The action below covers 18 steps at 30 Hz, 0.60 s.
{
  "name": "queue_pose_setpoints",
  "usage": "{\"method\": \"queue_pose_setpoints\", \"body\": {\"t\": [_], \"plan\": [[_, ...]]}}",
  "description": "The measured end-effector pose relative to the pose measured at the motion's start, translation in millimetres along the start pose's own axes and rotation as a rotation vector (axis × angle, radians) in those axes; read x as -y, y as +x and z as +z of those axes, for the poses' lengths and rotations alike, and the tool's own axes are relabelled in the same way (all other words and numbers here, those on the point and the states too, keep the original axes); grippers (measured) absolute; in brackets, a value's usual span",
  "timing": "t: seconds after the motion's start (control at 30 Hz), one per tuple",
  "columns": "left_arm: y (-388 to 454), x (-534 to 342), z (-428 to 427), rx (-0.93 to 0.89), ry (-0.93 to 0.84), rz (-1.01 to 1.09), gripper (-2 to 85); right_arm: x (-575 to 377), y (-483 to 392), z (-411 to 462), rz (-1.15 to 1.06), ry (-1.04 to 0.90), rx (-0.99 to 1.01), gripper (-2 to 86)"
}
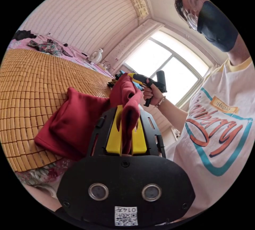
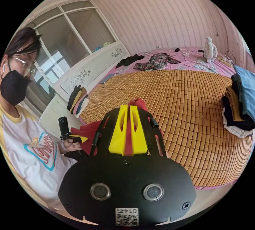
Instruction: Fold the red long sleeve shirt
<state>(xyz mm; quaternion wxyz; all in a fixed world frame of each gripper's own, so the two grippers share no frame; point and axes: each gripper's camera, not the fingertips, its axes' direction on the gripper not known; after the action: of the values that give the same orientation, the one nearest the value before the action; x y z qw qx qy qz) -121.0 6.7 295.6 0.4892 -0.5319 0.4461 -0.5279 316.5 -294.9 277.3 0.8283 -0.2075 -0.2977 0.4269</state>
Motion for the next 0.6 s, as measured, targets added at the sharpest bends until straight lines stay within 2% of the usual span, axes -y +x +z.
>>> {"method": "queue_pose_setpoints", "body": {"t": [0.1, 0.23, 0.3, 0.37, 0.47, 0.6], "plan": [[-32.8, 8.4, -12.2, 0.208, -0.038, -0.064, 2.5, 37.9, -4.8, 115.5, 0.041, -0.188, -0.007, 0.5], [-77.8, 16.6, -7.6, 0.319, -0.109, -0.249, 3.1, 48.7, -10.7, 234.1, 0.064, -0.308, -0.058, 0.4], [-94.4, 18.8, -3.3, 0.388, -0.146, -0.294, 3.7, 51.2, -15.4, 257.5, 0.093, -0.323, -0.067, 0.3], [-107.4, 19.5, -0.5, 0.381, -0.195, -0.377, 4.1, 54.6, -31.2, 259.8, 0.026, -0.293, -0.07, 0.2], [-115.9, 19.8, -5.0, 0.349, -0.176, -0.423, 4.9, 47.1, -67.8, 246.6, -0.172, -0.228, -0.201, 0.2], [-113.1, 27.0, -15.0, 0.371, -0.162, -0.431, 5.1, 16.4, -86.0, 285.2, -0.34, -0.443, -0.234, 0.1]]}}
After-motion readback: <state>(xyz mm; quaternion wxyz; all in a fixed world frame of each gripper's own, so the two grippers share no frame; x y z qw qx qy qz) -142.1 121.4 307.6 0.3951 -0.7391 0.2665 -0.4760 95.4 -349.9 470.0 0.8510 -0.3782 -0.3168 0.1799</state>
